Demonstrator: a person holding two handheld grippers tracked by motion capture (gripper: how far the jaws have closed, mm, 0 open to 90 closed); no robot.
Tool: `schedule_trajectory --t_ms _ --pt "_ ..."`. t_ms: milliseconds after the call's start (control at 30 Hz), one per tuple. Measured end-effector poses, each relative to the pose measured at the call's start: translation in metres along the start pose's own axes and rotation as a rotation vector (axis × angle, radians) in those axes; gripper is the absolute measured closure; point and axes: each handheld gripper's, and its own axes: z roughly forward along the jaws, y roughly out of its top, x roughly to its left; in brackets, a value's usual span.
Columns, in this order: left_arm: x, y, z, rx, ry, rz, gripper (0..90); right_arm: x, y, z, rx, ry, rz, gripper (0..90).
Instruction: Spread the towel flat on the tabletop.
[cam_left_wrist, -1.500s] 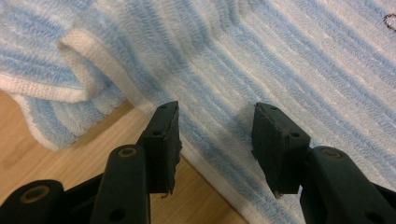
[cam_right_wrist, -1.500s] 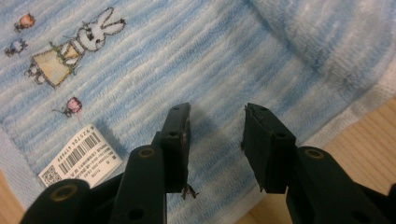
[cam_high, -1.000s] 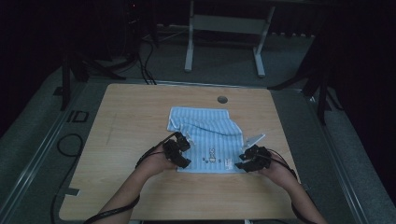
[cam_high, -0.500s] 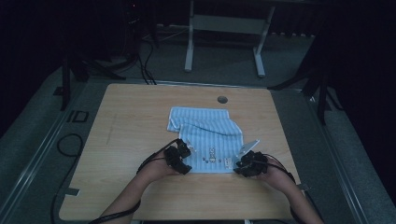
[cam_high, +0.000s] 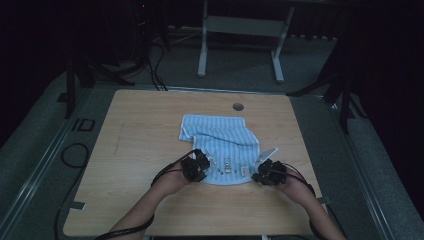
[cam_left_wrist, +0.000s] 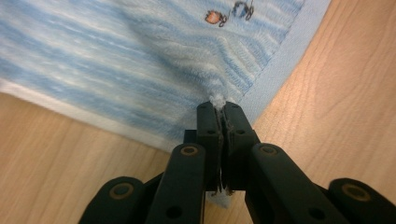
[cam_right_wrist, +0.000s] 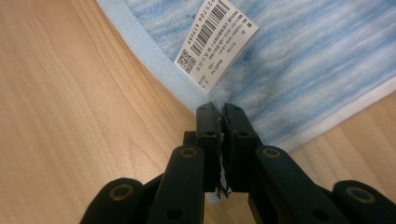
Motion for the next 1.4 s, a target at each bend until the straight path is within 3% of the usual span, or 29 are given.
schedule_trajectory --t_ms 167,400,533,667,800,967,1033,1100,1233,1267,1367,1400 --pt "0.002 0.002 -0.022 -0.034 0.020 -0.025 87.9 0.001 0.006 -0.017 -0.040 -0.003 -0.010 86.1" --pt "-0.002 -0.002 -0.068 -0.085 0.006 -0.044 87.7 0.014 0.015 -0.049 -0.093 -0.011 -0.051 86.1" --pt "-0.013 -0.010 -0.097 -0.111 -0.005 -0.007 87.6 0.027 0.015 -0.072 -0.146 -0.007 -0.077 86.1" --pt "-0.032 -0.027 -0.114 -0.122 -0.017 0.019 87.4 0.049 0.010 -0.088 -0.181 0.010 -0.117 86.0" --pt "-0.052 -0.046 -0.113 -0.091 -0.062 0.042 87.3 0.076 -0.002 -0.087 -0.172 0.059 -0.148 85.9" --pt "-0.074 -0.070 -0.097 -0.037 -0.168 0.051 86.5 0.109 -0.021 -0.071 -0.129 0.150 -0.182 85.0" --pt "-0.080 -0.079 -0.088 -0.011 -0.235 0.051 82.1 0.118 -0.026 -0.066 -0.114 0.203 -0.178 81.3" --pt "-0.083 -0.083 -0.081 0.014 -0.261 0.064 69.5 0.123 -0.028 -0.064 -0.112 0.226 -0.186 70.7" --pt "-0.076 -0.083 -0.075 -0.009 -0.264 0.051 59.1 0.109 -0.023 -0.067 -0.143 0.176 -0.156 66.2" --pt "-0.073 -0.081 -0.075 -0.026 -0.268 0.046 56.3 0.103 -0.021 -0.068 -0.159 0.183 -0.148 66.0" --pt "-0.064 -0.075 -0.069 -0.029 -0.207 0.030 55.0 0.085 -0.012 -0.067 -0.186 0.124 -0.142 70.3" --pt "-0.061 -0.074 -0.066 -0.036 -0.194 0.018 55.1 0.080 -0.008 -0.066 -0.185 0.101 -0.147 77.5"
